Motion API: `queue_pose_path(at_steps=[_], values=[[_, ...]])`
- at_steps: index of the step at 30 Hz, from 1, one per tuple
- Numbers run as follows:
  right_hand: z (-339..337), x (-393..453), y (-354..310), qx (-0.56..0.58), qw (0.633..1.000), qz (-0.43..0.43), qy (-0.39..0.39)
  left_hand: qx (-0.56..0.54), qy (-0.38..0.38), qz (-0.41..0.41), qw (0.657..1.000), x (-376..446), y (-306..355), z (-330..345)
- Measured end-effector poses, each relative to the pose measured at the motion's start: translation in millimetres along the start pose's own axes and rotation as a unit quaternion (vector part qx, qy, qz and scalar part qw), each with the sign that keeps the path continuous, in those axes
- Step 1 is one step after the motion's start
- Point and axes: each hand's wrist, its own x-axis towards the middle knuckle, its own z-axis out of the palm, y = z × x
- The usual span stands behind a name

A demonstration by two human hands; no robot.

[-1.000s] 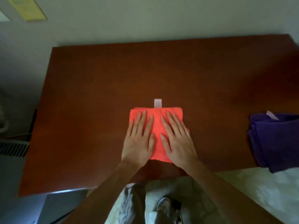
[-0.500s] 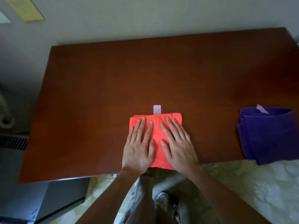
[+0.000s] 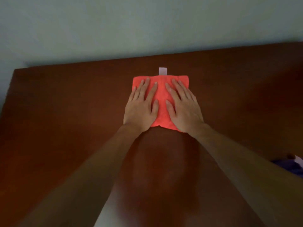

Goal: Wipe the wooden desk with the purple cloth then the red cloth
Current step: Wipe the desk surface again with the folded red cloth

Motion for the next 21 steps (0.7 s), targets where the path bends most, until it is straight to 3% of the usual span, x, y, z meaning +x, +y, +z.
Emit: queue_pose_path(at_steps=[8,15,21], values=[[19,109,45,-0.005,0.999,-0.024,0.021,0.021,-0.004,0.001,1.0,110,-25,13],[16,100,38,-0.005,1.0,0.003,-0.012,0.05,-0.041,-0.001,0.998,108,-21,13],[-1,41,41,0.004,1.0,0.0,-0.023,0.05,-0.055,0.01,0.997,62,11,15]])
